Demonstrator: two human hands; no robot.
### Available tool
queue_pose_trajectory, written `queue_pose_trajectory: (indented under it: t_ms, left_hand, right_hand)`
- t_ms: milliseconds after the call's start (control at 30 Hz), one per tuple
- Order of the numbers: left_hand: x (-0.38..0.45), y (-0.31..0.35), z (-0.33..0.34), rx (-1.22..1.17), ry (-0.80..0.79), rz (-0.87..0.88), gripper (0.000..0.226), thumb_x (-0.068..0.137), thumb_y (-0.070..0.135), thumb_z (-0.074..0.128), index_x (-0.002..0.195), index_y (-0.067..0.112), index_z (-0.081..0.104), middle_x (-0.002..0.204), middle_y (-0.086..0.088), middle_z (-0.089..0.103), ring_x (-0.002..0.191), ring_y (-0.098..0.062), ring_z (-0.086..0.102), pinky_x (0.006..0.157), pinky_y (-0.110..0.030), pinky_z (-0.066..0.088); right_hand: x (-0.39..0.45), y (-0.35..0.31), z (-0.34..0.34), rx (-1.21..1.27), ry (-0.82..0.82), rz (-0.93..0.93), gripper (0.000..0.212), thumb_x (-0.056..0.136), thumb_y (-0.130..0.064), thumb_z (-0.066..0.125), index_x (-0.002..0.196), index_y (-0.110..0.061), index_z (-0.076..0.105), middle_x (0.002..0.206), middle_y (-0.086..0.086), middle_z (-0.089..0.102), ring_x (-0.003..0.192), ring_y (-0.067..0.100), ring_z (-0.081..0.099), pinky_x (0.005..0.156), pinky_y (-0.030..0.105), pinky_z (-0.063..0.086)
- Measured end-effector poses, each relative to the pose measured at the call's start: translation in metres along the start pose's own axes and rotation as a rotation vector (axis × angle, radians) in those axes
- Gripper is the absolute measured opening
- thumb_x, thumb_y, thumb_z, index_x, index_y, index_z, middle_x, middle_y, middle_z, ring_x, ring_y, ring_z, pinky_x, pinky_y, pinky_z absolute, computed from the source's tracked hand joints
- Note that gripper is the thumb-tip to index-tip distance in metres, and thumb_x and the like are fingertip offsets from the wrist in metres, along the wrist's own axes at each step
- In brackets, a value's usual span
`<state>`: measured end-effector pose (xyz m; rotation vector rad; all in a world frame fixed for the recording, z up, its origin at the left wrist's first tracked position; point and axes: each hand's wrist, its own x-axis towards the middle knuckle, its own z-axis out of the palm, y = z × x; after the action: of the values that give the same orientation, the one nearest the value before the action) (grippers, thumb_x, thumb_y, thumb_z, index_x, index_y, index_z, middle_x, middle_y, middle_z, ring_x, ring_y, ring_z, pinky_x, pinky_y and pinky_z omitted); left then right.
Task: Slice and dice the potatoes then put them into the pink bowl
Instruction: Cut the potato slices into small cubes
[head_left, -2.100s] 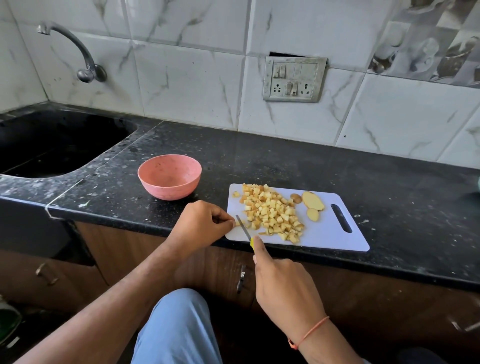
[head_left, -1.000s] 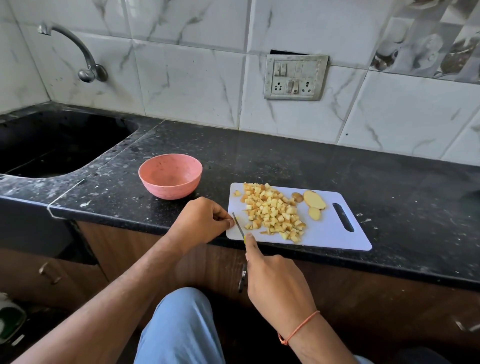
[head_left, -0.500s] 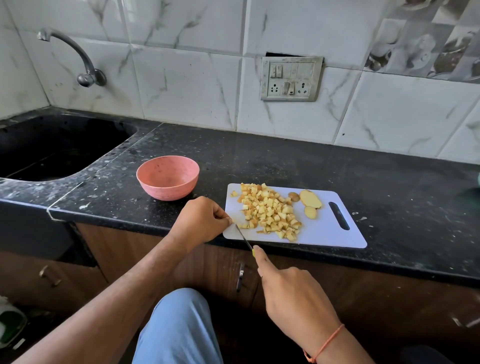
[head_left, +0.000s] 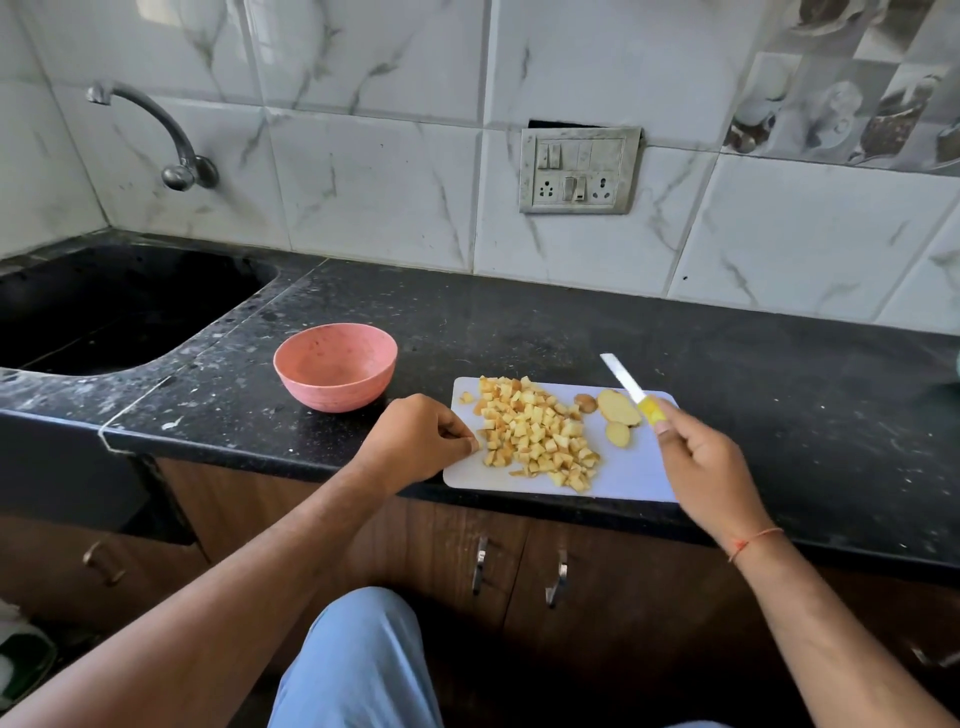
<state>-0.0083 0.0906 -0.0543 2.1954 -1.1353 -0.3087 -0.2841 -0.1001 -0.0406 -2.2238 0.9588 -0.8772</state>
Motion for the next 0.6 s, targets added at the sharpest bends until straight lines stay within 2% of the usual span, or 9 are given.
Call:
queue_pose_trajectory:
  t_ms: [33, 133, 233, 333, 467, 533, 600]
  left_hand:
    - [0.001, 0.000, 0.001, -0.002, 0.004, 0.009, 0.007, 0.087, 0.040, 0.085, 0.088, 0.034, 0.086, 0.079, 0.021, 0.077, 0.071, -0.005, 0.072, 0.064, -0.028, 0.060]
    - [0.007, -0.002, 0.002, -0.004, 0.015, 0.031, 0.007, 0.086, 0.042, 0.087, 0.089, 0.035, 0.086, 0.083, 0.023, 0.077, 0.078, 0.003, 0.070, 0.064, -0.018, 0.055]
    - [0.012, -0.005, 0.003, -0.036, 0.024, 0.050, 0.005, 0.085, 0.039, 0.088, 0.089, 0.035, 0.087, 0.082, 0.027, 0.076, 0.081, 0.010, 0.067, 0.062, -0.009, 0.049]
    - [0.018, -0.004, 0.004, -0.025, 0.021, 0.087, 0.002, 0.087, 0.038, 0.087, 0.088, 0.036, 0.086, 0.083, 0.027, 0.075, 0.081, 0.010, 0.067, 0.064, -0.011, 0.050]
    - [0.034, -0.005, -0.005, 0.066, -0.027, 0.126, 0.007, 0.094, 0.036, 0.078, 0.096, 0.036, 0.085, 0.090, 0.026, 0.076, 0.082, 0.005, 0.069, 0.076, -0.025, 0.060]
    - [0.043, 0.000, -0.011, 0.090, -0.009, 0.149, 0.011, 0.098, 0.035, 0.074, 0.097, 0.031, 0.084, 0.084, 0.030, 0.073, 0.073, 0.007, 0.067, 0.068, -0.023, 0.057]
    - [0.052, 0.013, -0.013, 0.083, 0.016, 0.185, 0.016, 0.101, 0.031, 0.069, 0.095, 0.027, 0.083, 0.075, 0.034, 0.069, 0.059, 0.003, 0.061, 0.056, -0.017, 0.047]
  right_hand:
    - [0.007, 0.007, -0.004, 0.062, -0.002, 0.065, 0.039, 0.109, -0.027, 0.051, 0.143, -0.043, 0.060, 0.065, -0.008, 0.060, 0.057, 0.018, 0.049, 0.059, 0.034, 0.046]
    - [0.018, 0.021, -0.005, 0.300, -0.069, 0.247, 0.035, 0.110, -0.026, 0.048, 0.139, -0.039, 0.063, 0.059, -0.007, 0.035, 0.052, 0.013, 0.029, 0.049, 0.029, 0.029]
    - [0.017, 0.018, -0.004, 0.313, -0.113, 0.271, 0.033, 0.111, -0.026, 0.046, 0.136, -0.041, 0.061, 0.061, -0.005, 0.034, 0.053, 0.013, 0.028, 0.047, 0.029, 0.027]
    - [0.015, 0.016, -0.004, 0.329, -0.124, 0.289, 0.032, 0.111, -0.025, 0.045, 0.135, -0.041, 0.058, 0.060, -0.007, 0.036, 0.053, 0.012, 0.029, 0.045, 0.029, 0.028]
    - [0.007, 0.019, -0.003, 0.365, -0.075, 0.308, 0.034, 0.110, -0.026, 0.047, 0.139, -0.040, 0.056, 0.061, -0.005, 0.039, 0.055, 0.013, 0.032, 0.046, 0.031, 0.031]
    - [0.004, 0.019, -0.002, 0.392, -0.026, 0.303, 0.034, 0.110, -0.026, 0.048, 0.140, -0.041, 0.056, 0.063, -0.004, 0.039, 0.057, 0.014, 0.033, 0.046, 0.032, 0.033]
    - [0.001, 0.018, -0.002, 0.444, 0.030, 0.274, 0.033, 0.110, -0.026, 0.048, 0.134, -0.046, 0.060, 0.064, -0.003, 0.036, 0.058, 0.014, 0.032, 0.047, 0.032, 0.031]
